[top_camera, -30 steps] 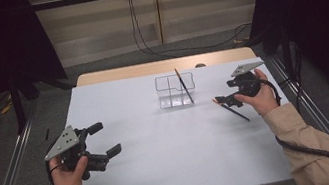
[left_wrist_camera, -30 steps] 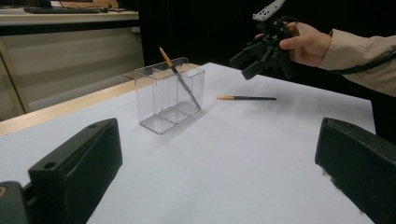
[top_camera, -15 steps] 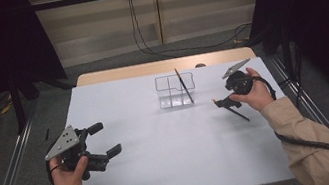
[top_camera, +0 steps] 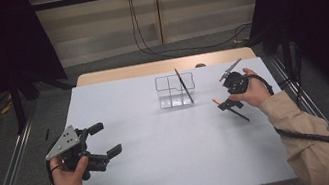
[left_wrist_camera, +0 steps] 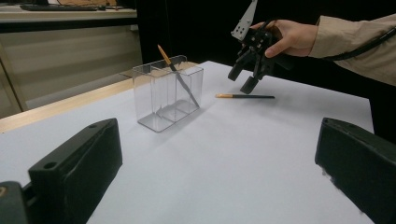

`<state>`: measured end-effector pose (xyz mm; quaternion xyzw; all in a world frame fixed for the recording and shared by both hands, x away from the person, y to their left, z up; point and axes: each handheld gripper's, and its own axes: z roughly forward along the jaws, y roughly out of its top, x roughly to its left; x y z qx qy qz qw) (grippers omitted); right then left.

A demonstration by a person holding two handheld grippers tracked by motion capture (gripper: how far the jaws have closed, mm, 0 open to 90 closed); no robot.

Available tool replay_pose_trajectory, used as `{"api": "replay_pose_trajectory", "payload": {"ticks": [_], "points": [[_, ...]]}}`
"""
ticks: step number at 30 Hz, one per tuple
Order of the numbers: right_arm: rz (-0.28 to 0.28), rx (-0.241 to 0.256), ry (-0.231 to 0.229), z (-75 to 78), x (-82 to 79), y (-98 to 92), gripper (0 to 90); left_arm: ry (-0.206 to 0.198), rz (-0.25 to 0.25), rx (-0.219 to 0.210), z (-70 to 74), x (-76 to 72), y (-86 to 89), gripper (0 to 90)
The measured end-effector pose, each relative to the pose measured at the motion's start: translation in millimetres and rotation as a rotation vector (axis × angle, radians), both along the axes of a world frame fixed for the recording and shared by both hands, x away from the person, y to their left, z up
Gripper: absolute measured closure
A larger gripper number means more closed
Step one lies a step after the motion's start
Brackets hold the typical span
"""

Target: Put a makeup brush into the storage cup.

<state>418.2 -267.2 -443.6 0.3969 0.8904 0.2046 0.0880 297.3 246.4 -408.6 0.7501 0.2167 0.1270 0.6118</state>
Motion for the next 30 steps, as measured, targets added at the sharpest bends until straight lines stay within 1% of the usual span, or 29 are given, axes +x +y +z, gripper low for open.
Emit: {"api": "replay_pose_trajectory", "payload": {"ticks": [2, 3, 4, 7, 8, 9, 10, 11, 12, 13, 14, 16, 19, 20, 22, 23, 24, 25, 26, 27, 28, 29, 30], "points": [[0.005, -0.022, 0.018, -2.5, 2.8, 1.2, 20.4, 0.001, -0.001, -0.001, 0.0, 0.2, -0.3, 0.6], [-0.004, -0.025, 0.028, -3.0, 3.5, 2.0, 21.3, 0.001, -0.001, -0.001, 0.0, 0.2, -0.3, 0.6], [0.000, -0.029, 0.026, -3.6, 4.9, 1.9, 22.3, 0.000, 0.000, 0.001, 0.0, 0.3, 0.0, 0.6], [0.002, -0.046, 0.047, -4.8, 7.8, 3.0, 26.9, 0.002, 0.002, -0.001, -0.3, 0.4, 0.4, 0.6], [0.002, -0.046, 0.047, -4.8, 7.8, 3.0, 26.9, 0.002, 0.002, -0.001, -0.3, 0.4, 0.4, 0.6], [0.010, -0.049, 0.051, -5.6, 9.5, 3.4, 30.6, 0.003, 0.002, -0.003, -0.5, 0.3, 0.5, 0.6], [0.010, -0.049, 0.051, -5.6, 9.5, 3.4, 30.6, 0.003, 0.002, -0.003, -0.5, 0.3, 0.5, 0.6], [0.005, -0.055, 0.053, -6.1, 10.2, 4.9, 32.5, 0.002, 0.002, -0.003, -0.6, 0.3, 0.6, 0.6], [0.012, -0.056, 0.058, -6.5, 10.5, 5.6, 35.1, 0.001, 0.004, -0.002, -0.6, 0.3, 0.8, 0.6], [0.012, -0.056, 0.058, -6.5, 10.5, 5.6, 35.1, 0.001, 0.004, -0.002, -0.6, 0.3, 0.8, 0.6], [0.010, -0.060, 0.071, -8.2, 11.1, 7.1, 36.9, 0.002, 0.004, -0.002, -0.6, 0.3, 0.9, 0.6], [0.018, -0.068, 0.073, -9.4, 11.3, 8.6, 42.3, 0.002, 0.004, -0.001, -0.4, 0.3, 1.2, 0.6], [0.028, -0.080, 0.088, -11.8, 12.4, 10.7, 47.1, 0.000, 0.004, -0.001, 0.0, 0.2, 1.9, 0.6], [0.032, -0.081, 0.088, -12.7, 13.0, 11.3, 50.0, 0.000, 0.005, 0.000, 0.0, 0.2, 1.9, 0.6], [0.034, -0.083, 0.096, -13.0, 13.9, 11.8, 50.5, 0.000, 0.005, 0.000, 0.0, 0.2, 2.0, 0.6], [0.036, -0.083, 0.104, -12.4, 15.2, 12.7, 56.7, 0.002, 0.004, 0.002, 0.0, 0.2, 2.1, 0.6], [0.045, -0.088, 0.106, -12.0, 15.6, 13.5, 59.1, 0.002, 0.004, 0.002, 0.0, 0.2, 2.1, 0.6], [0.045, -0.088, 0.106, -12.0, 15.6, 13.5, 59.1, 0.002, 0.006, -0.001, -0.3, 0.2, 2.0, 0.6], [0.055, -0.098, 0.121, -11.0, 15.7, 16.5, 63.2, 0.003, 0.008, -0.001, -0.6, 0.4, 2.2, 0.6], [0.061, -0.103, 0.125, -10.7, 16.0, 17.7, 65.2, 0.002, 0.008, 0.001, -0.6, 0.4, 2.2, 0.6], [0.061, -0.103, 0.125, -10.7, 16.0, 17.7, 65.2, 0.002, 0.008, 0.001, -0.6, 0.4, 2.2, 0.6], [0.069, -0.109, 0.128, -10.5, 16.4, 18.4, 69.1, 0.003, 0.008, 0.001, -0.7, 0.3, 2.0, 0.6], [0.076, -0.107, 0.142, -10.0, 16.5, 20.8, 79.0, 0.002, 0.006, 0.003, -0.8, 0.2, 1.7, 0.6]]}}
